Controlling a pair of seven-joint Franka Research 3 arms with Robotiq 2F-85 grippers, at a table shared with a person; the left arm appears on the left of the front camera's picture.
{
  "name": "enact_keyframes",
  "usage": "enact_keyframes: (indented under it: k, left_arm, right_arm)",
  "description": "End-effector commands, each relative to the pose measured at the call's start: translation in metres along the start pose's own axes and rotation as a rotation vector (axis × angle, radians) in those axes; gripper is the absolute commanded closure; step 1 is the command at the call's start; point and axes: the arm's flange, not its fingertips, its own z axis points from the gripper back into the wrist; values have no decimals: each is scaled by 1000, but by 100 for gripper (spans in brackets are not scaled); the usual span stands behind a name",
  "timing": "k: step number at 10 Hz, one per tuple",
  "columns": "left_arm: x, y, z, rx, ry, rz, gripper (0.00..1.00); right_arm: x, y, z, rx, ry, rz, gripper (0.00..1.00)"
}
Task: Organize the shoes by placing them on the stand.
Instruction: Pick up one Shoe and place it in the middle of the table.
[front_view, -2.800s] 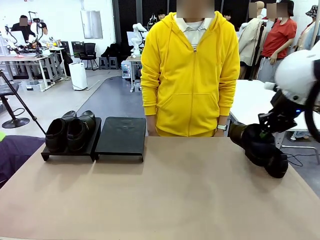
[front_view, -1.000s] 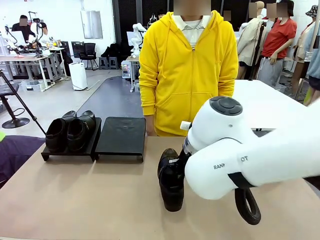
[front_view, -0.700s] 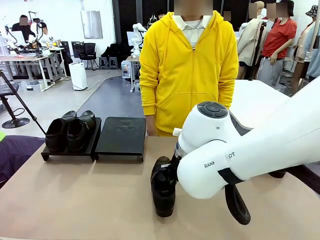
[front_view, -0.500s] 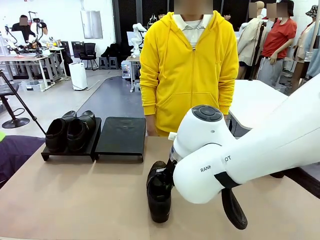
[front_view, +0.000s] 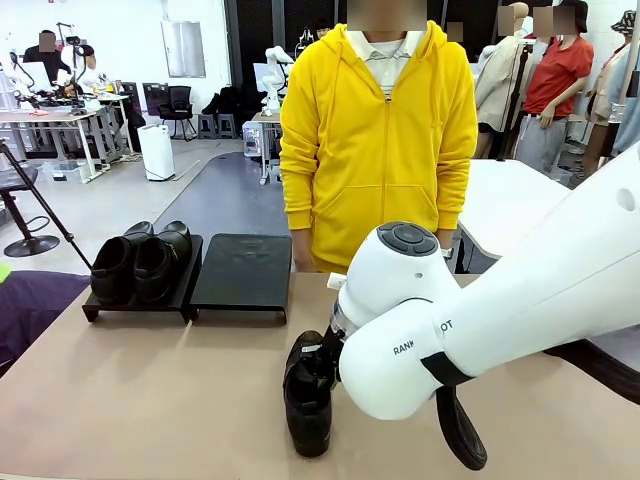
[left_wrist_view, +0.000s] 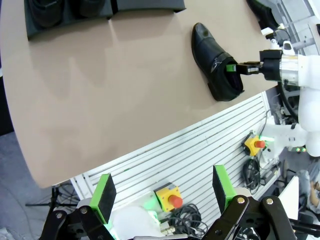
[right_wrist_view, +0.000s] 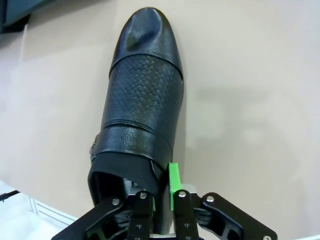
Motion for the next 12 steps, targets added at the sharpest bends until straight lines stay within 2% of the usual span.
enact_keyframes:
  k: [1, 3, 5, 7, 11, 12]
  left_arm:
    - [0, 0, 2, 8, 10, 13, 0]
    - [0, 0, 2, 8, 10, 13, 0]
    - [0, 0, 2, 8, 10, 13, 0]
    - [0, 0, 2, 8, 10, 13, 0]
    - [0, 0, 2, 8, 10, 13, 0]
    - [0, 0, 2, 8, 10, 13, 0]
  right_arm:
    - [-1, -5, 18, 76, -24, -2, 0]
    - [3, -19, 65, 175, -52, 32, 0]
    - [8, -56, 142, 230, -101, 90, 0]
    - [9, -113, 213, 245, -64, 129, 0]
    - [-12, -254, 288, 419, 130, 240, 0]
    - [-16, -284, 296, 416, 140, 169, 0]
